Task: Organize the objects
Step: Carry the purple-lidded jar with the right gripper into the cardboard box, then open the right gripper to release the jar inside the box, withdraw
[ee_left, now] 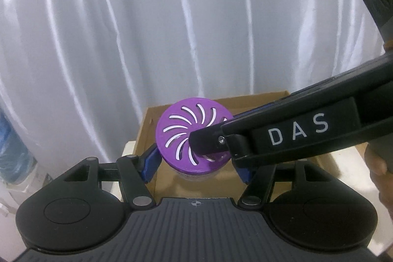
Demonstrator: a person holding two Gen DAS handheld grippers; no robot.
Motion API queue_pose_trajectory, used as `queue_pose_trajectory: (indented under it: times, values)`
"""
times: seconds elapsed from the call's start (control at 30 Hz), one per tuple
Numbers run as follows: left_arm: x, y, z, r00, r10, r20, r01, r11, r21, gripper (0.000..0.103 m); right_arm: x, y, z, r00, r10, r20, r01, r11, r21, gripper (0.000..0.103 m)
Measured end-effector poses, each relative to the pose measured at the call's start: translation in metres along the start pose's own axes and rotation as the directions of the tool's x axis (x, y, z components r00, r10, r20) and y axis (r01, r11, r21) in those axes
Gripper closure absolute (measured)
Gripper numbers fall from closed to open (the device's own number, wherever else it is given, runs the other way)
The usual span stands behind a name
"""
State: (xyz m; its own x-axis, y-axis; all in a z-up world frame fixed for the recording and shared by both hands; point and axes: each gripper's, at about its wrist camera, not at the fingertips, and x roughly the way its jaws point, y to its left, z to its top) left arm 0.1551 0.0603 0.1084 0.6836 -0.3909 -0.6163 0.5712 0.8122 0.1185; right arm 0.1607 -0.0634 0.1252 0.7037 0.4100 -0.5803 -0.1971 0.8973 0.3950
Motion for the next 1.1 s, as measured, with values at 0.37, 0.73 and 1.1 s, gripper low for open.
queue_pose_trajectory:
  times: [0.37,0.73,1.1]
  values:
    - [0.142,0.034,0.041,0.979,-0.055,-0.195,0.051,0.998,-0.023,0.040,0.109,-0.071,0.052,0.978,-0.013,-0.207,0.051,0.982,0.182,0.056]
    - [0.220,0.027,0.039,0.946,-0.035,-0.322,0.052,0.998,0.044,0.040,0.177,-0.120,0.045,0.950,0.056,-0.309,0.050,0.945,0.323,0.056]
    - [0.243,0.004,0.042,0.930,0.008,-0.368,0.046,0.989,0.137,0.025,0.192,-0.129,0.037,0.943,0.069,-0.326,0.055,0.932,0.357,0.055]
